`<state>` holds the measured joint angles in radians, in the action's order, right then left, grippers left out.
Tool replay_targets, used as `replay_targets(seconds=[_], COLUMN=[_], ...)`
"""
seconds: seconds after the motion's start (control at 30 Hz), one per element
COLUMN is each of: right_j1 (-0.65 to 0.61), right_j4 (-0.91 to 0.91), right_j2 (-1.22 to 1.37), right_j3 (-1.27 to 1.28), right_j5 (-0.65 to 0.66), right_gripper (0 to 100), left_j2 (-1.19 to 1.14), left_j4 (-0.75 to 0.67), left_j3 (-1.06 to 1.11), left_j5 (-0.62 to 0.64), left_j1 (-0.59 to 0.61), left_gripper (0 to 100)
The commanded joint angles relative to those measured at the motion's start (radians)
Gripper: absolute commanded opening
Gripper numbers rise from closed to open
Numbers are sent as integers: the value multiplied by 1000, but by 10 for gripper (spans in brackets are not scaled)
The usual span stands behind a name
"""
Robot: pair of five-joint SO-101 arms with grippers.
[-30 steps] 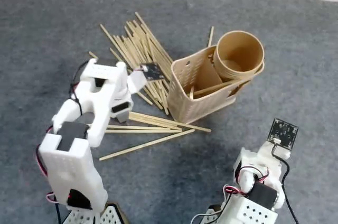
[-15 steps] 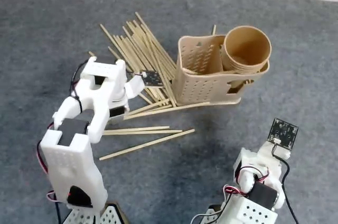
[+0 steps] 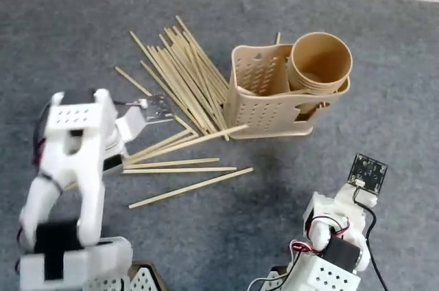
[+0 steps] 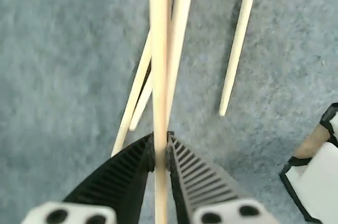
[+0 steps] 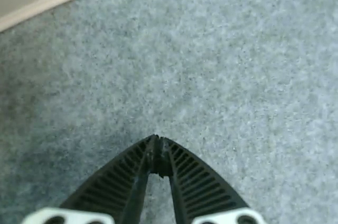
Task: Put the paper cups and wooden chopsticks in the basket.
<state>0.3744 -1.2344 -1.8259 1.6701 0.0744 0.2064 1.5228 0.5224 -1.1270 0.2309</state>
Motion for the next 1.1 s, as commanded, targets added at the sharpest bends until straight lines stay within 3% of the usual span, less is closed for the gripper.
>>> replay_targets(seconds=[0.0,0.53,0.67,0.87,1.07], right_j1=[10,10,10,10,10], right_j4=[25,25,25,25,27], right_j2=[-8,-8,-8,-8,-8], right_j3=[25,27,27,27,27], right_j5=[-6,-6,-6,-6,-5], right_gripper=[5,5,5,5,5], left_j2=[182,745,912,1047,1020], left_j4=[11,11,8,-14,-124], left_j3=[38,257,309,311,196], left_j5=[-14,-3,69,302,643], left_j1=[67,251,255,252,186], left_gripper=[5,5,5,5,5])
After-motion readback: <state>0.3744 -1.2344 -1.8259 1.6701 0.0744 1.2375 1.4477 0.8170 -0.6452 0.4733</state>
